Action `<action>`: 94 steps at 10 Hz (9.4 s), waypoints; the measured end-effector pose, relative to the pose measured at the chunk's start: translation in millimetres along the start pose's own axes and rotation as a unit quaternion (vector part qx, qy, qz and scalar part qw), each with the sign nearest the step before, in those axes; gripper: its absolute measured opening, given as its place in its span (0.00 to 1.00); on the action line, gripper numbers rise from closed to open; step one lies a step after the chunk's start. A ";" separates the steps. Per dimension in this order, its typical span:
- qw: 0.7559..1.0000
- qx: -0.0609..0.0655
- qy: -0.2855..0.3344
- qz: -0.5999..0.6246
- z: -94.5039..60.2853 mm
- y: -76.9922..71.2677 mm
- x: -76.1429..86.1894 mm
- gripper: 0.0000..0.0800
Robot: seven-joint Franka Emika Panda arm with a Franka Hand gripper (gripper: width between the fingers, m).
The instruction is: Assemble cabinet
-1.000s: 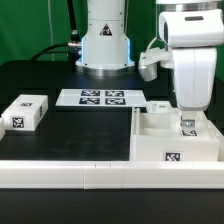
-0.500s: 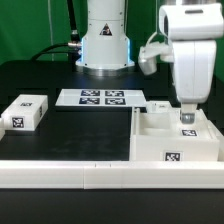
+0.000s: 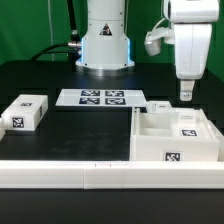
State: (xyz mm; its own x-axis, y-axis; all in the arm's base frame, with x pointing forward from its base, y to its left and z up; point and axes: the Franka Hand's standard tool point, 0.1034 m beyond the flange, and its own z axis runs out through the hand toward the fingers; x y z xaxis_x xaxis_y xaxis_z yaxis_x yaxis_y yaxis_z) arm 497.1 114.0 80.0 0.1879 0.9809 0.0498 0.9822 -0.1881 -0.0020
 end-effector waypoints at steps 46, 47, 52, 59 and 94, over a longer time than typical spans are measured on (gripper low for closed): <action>1.000 0.019 -0.012 -0.009 8.9 -53.0 -62.1 0.09; 1.000 0.018 -0.011 -0.005 8.2 -49.7 -64.8 0.09; 1.000 0.016 -0.009 0.001 9.8 -42.7 -64.6 0.09; 1.000 0.015 0.000 0.023 17.8 -32.0 -46.6 0.09; 0.996 0.016 0.021 -0.082 17.8 89.7 -45.8 0.09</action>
Offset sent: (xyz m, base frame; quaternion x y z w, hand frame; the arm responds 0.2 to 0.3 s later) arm -0.0454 0.0069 -0.0027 -0.0132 0.0036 -0.0202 0.9997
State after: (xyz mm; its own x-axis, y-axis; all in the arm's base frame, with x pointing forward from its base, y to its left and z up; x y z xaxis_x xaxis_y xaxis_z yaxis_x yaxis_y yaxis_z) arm 576.7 53.1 59.7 0.0249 0.9953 0.0938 0.9995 -0.0229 -0.0223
